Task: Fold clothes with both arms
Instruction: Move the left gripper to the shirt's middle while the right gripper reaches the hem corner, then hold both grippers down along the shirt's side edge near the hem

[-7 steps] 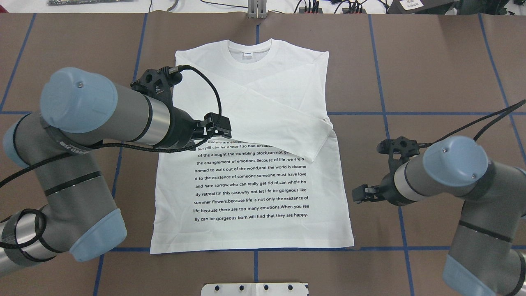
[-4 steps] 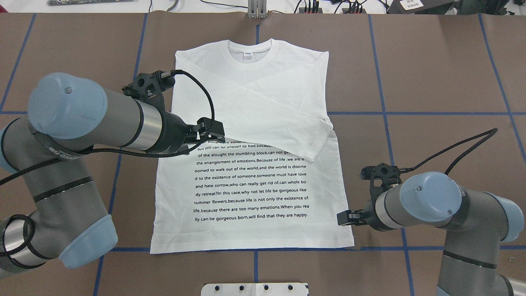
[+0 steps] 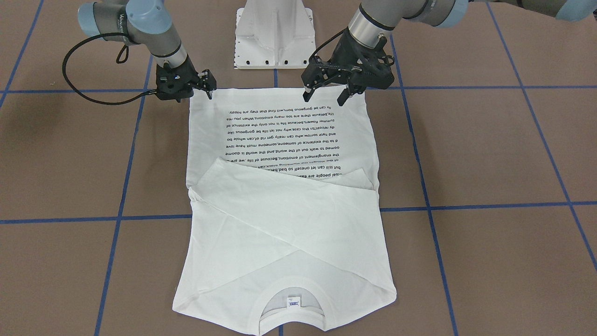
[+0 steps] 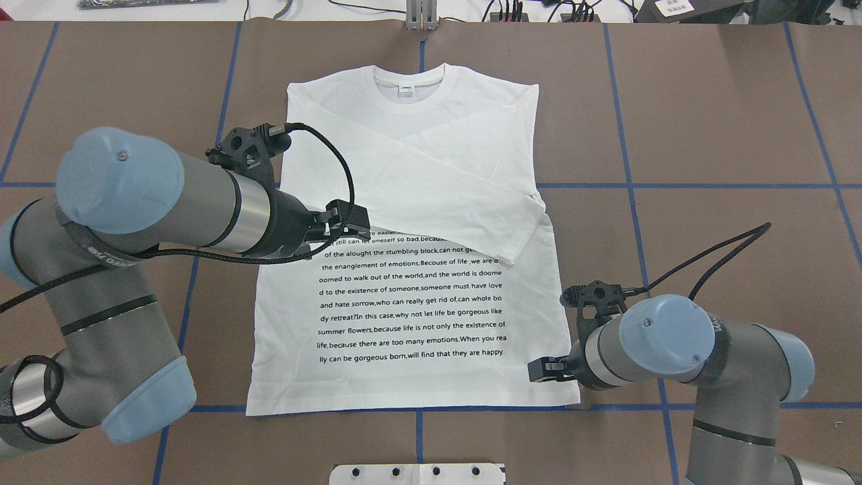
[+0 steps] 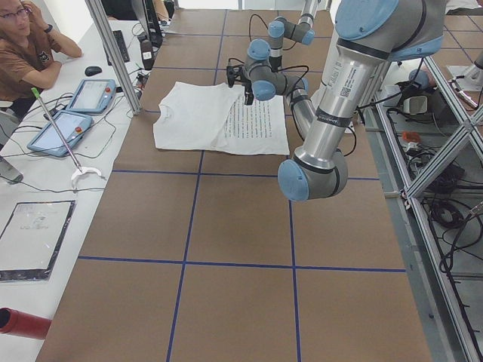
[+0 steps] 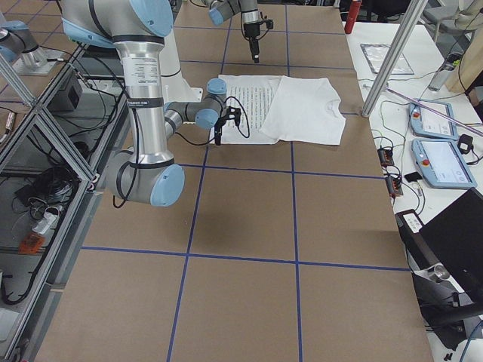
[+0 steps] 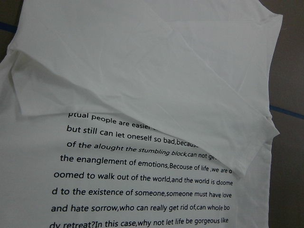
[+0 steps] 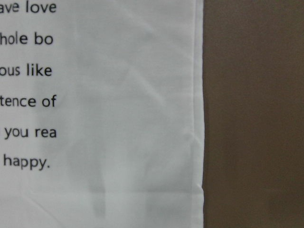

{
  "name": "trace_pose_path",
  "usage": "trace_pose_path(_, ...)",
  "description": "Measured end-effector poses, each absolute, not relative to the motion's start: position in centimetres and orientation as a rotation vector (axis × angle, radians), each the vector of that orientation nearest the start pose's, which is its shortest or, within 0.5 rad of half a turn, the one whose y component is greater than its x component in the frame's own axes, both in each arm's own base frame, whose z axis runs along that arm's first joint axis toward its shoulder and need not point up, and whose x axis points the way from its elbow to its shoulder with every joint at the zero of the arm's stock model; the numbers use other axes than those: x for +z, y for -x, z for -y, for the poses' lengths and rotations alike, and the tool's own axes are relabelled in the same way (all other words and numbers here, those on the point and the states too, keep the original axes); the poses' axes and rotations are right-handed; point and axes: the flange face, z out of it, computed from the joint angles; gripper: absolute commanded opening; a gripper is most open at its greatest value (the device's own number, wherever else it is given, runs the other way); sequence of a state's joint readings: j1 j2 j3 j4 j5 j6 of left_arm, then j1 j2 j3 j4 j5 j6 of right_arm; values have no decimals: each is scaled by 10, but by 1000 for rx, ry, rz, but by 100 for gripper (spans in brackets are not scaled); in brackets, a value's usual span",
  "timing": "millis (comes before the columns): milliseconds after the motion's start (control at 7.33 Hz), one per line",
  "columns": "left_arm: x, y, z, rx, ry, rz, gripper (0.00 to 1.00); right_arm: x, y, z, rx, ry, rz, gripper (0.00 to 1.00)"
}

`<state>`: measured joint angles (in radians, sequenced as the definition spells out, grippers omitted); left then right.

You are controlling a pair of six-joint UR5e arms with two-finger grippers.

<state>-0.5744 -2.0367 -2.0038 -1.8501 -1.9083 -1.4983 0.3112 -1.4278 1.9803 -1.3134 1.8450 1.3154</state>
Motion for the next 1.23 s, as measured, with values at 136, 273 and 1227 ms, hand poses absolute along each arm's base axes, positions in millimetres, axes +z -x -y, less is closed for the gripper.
trace_pose_path(136, 179, -416, 389, -240, -89, -1202, 99, 373, 476, 262, -62, 30, 840, 96)
trace_pose_path(273, 179, -417, 389, -239, -89, -1203, 99, 376, 477, 259, -65, 36, 831, 92)
trace_pose_path(1227, 175, -416, 387, -236, -92, -1210, 99, 387, 477, 253, -55, 67, 807, 80)
